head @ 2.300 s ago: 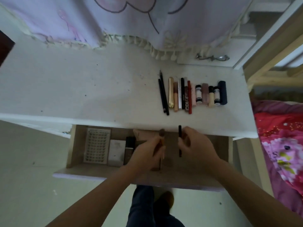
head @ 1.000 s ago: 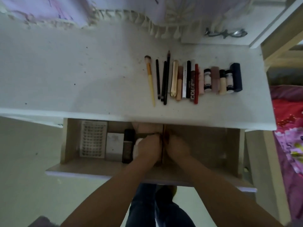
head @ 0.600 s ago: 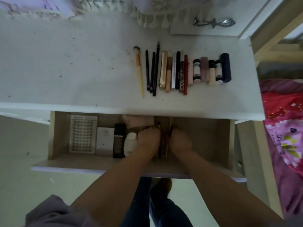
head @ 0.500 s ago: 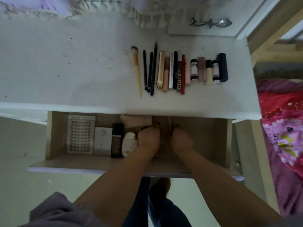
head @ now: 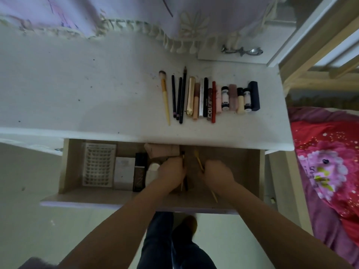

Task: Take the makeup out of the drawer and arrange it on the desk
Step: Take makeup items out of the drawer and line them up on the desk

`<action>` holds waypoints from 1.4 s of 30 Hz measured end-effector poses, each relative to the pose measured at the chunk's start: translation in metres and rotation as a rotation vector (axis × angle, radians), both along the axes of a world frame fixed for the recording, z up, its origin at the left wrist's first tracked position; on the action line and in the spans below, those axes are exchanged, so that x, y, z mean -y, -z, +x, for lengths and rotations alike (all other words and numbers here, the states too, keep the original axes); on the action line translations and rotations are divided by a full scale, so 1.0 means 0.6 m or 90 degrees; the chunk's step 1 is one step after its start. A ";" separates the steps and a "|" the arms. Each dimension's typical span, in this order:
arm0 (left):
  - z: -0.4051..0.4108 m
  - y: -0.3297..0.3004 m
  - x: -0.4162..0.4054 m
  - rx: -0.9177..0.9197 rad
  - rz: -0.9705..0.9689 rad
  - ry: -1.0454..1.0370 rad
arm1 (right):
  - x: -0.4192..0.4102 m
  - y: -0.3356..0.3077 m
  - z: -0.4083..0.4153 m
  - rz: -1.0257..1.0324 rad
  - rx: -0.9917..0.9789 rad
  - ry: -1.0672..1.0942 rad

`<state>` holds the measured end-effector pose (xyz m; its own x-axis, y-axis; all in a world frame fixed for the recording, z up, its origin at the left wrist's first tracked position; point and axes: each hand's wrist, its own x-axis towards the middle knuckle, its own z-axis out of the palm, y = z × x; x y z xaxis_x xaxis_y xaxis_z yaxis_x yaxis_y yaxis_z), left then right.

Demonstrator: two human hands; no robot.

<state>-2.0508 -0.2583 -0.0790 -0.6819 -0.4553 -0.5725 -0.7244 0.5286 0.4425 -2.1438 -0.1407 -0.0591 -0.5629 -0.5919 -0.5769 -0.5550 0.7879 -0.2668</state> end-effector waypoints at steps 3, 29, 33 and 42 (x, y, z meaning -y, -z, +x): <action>0.062 -0.061 0.046 -0.063 0.107 -0.003 | -0.011 -0.060 0.017 0.016 0.032 -0.094; -0.085 -0.159 0.305 -0.101 -0.225 -0.009 | 0.313 -0.167 -0.077 -0.214 -0.218 -0.072; 0.028 -0.141 0.205 -0.243 -0.135 0.064 | 0.171 -0.153 -0.006 -0.312 -0.080 -0.163; 0.075 0.026 0.025 0.074 -0.222 0.191 | 0.025 0.076 0.052 0.046 0.052 0.008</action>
